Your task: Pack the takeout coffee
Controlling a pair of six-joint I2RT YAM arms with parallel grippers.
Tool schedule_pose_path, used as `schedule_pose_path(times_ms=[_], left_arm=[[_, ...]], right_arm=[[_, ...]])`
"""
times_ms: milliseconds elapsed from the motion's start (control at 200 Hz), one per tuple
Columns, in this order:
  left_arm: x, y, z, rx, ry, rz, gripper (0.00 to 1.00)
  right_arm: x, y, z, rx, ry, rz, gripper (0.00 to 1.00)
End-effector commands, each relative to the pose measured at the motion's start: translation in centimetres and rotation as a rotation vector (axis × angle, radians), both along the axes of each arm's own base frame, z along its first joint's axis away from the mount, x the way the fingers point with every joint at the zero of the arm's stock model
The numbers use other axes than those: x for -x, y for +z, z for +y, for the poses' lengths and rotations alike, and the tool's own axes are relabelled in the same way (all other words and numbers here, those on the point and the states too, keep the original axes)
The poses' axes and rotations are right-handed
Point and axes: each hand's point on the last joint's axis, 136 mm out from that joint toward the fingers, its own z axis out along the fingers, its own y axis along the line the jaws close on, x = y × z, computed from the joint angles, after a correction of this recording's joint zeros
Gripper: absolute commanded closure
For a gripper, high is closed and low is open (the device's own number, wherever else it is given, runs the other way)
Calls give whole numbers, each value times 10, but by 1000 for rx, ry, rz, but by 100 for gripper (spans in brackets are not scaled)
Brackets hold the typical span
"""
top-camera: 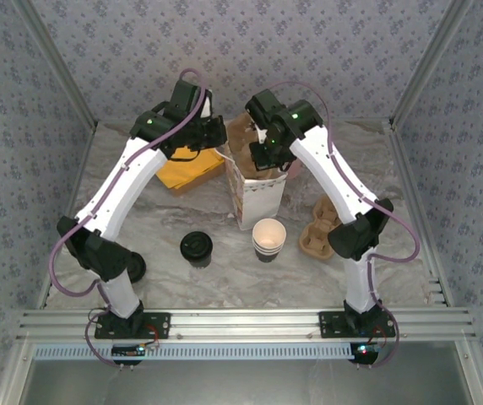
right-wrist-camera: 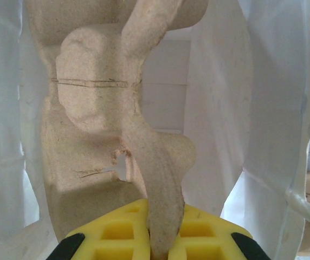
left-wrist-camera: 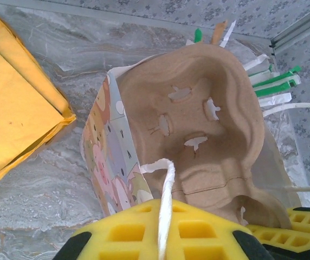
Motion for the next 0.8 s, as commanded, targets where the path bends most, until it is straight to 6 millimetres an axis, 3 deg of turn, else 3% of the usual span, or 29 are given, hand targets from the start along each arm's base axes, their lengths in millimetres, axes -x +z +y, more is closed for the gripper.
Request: schedule_pose_path(times_ms=[0, 460, 795], left_arm=[[-5, 3, 3, -17, 6, -17, 91], [-4, -6, 6, -35, 14, -4, 96], [0, -11, 9, -45, 22, 9, 100]], right_arm=[[2, -7, 6, -66, -15, 60, 93], [-4, -14, 11, -312, -74, 161, 93], [-13, -1, 7, -461, -123, 155, 92]])
